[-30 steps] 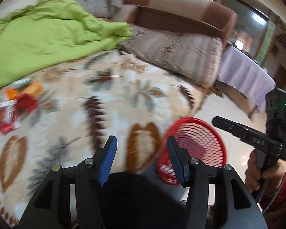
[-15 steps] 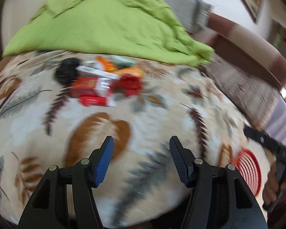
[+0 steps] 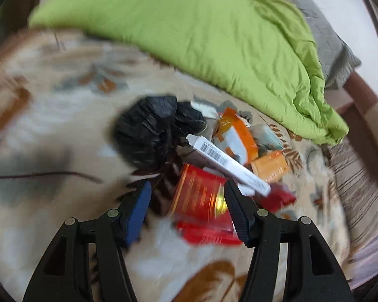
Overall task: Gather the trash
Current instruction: 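Grasp the red cigarette pack with the left gripper, then grasp the red and lilac plastic bag with the right gripper while the left holds the pack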
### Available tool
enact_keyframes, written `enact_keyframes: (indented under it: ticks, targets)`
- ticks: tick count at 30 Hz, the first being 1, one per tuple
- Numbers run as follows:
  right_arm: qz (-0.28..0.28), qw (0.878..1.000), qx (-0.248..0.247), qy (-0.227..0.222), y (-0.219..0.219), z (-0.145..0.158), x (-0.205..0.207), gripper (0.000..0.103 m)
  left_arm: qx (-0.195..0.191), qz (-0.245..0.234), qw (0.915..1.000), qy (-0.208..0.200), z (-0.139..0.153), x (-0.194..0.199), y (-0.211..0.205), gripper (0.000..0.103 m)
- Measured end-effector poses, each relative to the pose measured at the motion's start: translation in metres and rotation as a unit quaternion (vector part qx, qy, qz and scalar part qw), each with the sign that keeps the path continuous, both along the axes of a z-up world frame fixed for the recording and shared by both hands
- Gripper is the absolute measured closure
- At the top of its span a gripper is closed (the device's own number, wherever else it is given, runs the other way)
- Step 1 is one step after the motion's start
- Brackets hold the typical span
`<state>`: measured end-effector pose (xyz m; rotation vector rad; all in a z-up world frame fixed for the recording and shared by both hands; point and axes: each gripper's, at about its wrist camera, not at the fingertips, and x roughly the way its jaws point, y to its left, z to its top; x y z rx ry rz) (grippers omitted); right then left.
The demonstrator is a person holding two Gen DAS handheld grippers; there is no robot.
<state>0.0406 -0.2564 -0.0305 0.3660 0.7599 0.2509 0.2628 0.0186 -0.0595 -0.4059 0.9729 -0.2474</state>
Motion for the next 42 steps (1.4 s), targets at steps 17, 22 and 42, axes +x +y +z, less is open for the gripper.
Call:
enact_keyframes:
  ticks: [17, 22, 42]
  targets:
    - [-0.031, 0.998, 0.060, -0.002, -0.024, -0.003, 0.000, 0.060, 0.008, -0.190, 0.9804, -0.052, 0.026, -0.110, -0.063, 0.036]
    - [-0.044, 0.996, 0.073, 0.001, -0.033, -0.004, -0.001, 0.060, -0.017, -0.142, 0.9895, -0.018, 0.020, -0.073, -0.051, 0.036]
    - [-0.040, 0.997, 0.063, -0.007, -0.031, -0.004, -0.002, 0.060, 0.157, -0.179, 0.9711, -0.010, -0.021, -0.083, -0.108, 0.046]
